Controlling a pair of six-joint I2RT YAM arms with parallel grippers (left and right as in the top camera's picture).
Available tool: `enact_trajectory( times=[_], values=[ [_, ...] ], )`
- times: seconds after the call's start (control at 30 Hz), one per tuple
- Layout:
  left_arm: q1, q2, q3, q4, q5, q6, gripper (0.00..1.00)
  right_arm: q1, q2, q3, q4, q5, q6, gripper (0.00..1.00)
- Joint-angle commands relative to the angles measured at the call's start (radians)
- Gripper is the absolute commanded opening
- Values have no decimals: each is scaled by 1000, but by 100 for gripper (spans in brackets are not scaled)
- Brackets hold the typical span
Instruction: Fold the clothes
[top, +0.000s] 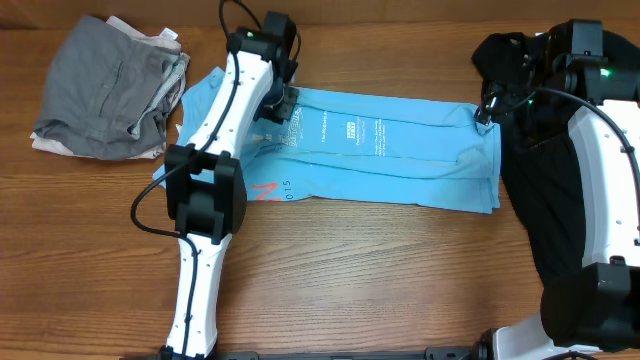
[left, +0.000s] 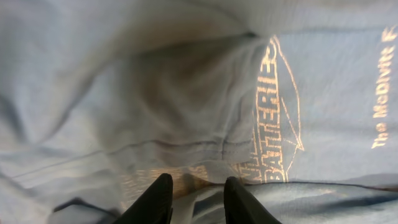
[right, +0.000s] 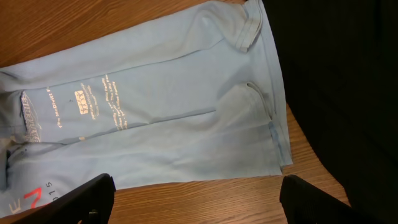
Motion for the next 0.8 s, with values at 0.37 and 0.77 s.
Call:
enact_trajectory(
  times=[0.37, 0.77],
  values=[
    [47, 2, -95, 95, 16, -84, 35, 3, -4, 23, 3, -6, 0, 89],
    [50, 2, -146, 145, 27, -83, 19, 3, -4, 23, 5, -6, 0, 89]
  ],
)
